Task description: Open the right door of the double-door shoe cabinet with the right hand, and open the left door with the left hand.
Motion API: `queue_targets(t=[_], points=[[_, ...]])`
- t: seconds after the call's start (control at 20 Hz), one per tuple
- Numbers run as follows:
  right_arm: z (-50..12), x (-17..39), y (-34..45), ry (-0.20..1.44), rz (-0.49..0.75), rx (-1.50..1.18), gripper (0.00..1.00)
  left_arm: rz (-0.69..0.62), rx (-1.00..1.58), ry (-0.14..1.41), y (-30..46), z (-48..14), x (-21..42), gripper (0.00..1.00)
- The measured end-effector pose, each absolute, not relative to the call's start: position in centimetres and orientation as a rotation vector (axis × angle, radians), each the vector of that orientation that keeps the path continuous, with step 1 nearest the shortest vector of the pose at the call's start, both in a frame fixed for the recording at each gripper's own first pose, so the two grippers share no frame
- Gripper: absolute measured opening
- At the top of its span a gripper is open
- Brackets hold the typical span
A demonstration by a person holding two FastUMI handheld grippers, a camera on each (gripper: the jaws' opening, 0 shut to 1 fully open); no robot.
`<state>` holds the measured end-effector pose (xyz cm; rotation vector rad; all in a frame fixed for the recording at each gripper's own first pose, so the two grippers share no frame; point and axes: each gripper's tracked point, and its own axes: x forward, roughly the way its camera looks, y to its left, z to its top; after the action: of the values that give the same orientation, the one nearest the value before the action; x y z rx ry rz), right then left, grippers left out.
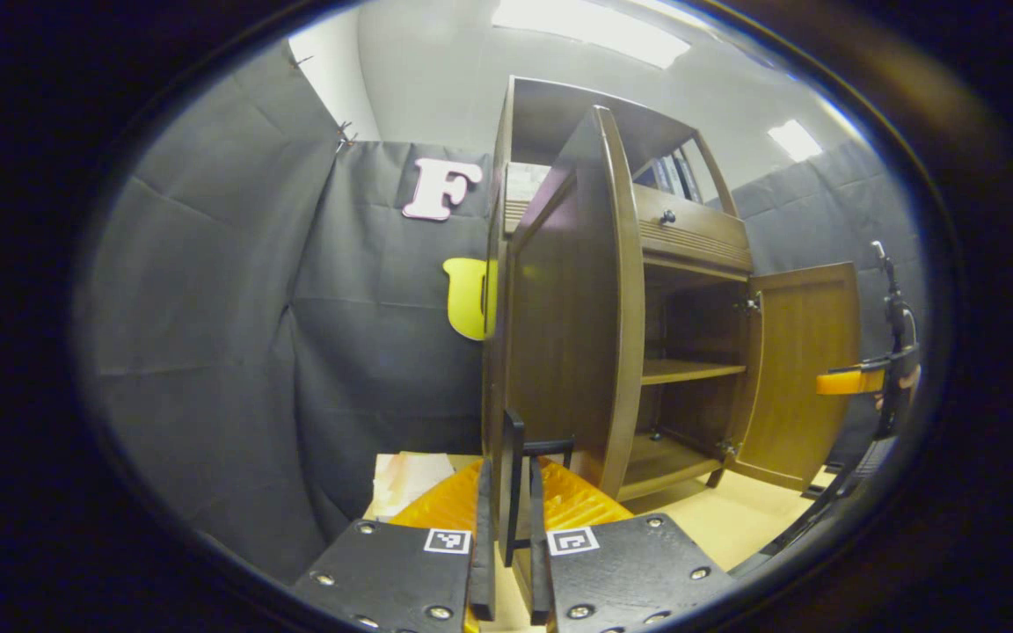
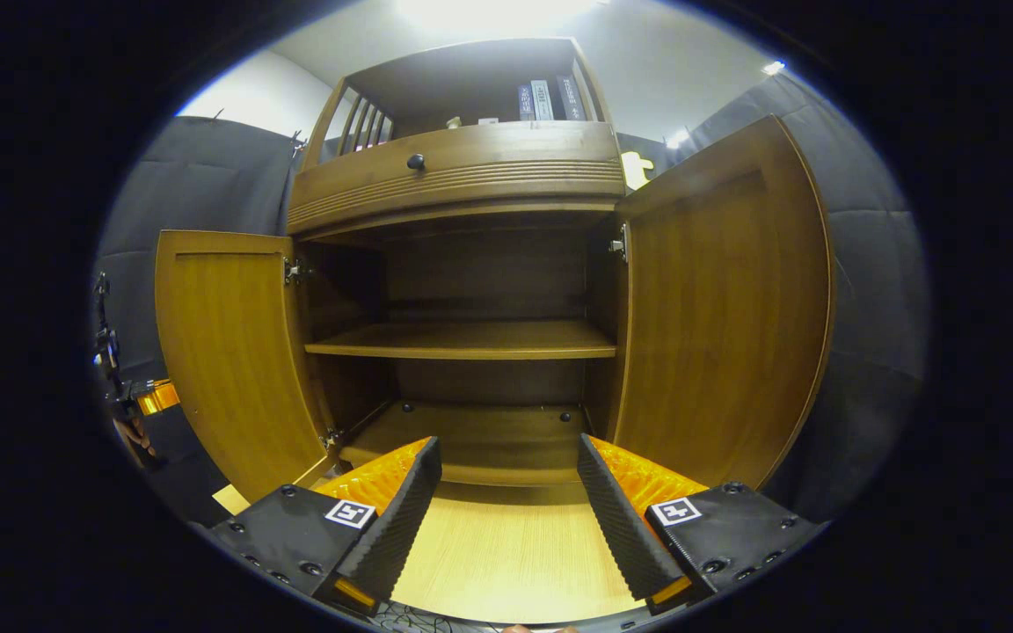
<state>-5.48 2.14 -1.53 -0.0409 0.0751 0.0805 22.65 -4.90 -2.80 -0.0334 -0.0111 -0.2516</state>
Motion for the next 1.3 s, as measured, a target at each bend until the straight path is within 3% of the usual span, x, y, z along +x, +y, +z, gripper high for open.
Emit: queue_targets(t=[0.25,0.35,0.4,0.5,0.55,0.7,0.75,0.8,1.15,1.25,1.3], points=[[-0.8,-4.6,1.6,0.070,0.067,-0.041,0.93,-0.238,0.044,0.032,-3.2,-4.1,22.2,0.19],[-0.3,-4.3,1.1,0.064,0.055,-0.044,0.98,-0.223,0.031,0.029,-3.3,-4.0,22.0,0.19],[0.0,-4.2,0.9,0.057,0.048,-0.042,0.93,-0.206,0.022,0.022,-3.0,-3.7,21.8,0.19],[0.7,-4.0,0.3,0.040,0.035,-0.037,0.98,-0.175,0.002,0.010,-2.7,-3.1,21.3,0.18],[1.0,-4.1,-0.1,0.031,0.028,-0.037,0.93,-0.158,-0.006,0.002,-2.5,-2.7,21.2,0.18],[1.7,-4.2,-1.0,0.020,0.011,-0.036,0.93,-0.115,-0.025,-0.036,-2.6,-0.8,19.9,0.17],[1.9,-4.4,-1.4,0.020,0.005,-0.035,0.98,-0.093,-0.023,-0.051,-2.6,-0.3,19.3,0.19],[2.1,-4.7,-1.6,0.017,0.000,-0.035,0.93,-0.080,-0.024,-0.063,-2.6,0.2,18.9,0.27],[3.7,-6.0,-2.8,0.000,-0.006,-0.071,0.93,-0.041,-0.058,-0.107,-4.9,2.3,17.4,0.89],[3.4,-6.4,-3.7,0.007,-0.033,-0.062,0.93,-0.051,-0.048,-0.106,-6.0,2.6,17.3,0.89],[3.4,-6.7,-4.0,-0.003,-0.040,-0.051,0.98,-0.050,-0.037,-0.105,-6.4,2.8,17.4,0.89]])
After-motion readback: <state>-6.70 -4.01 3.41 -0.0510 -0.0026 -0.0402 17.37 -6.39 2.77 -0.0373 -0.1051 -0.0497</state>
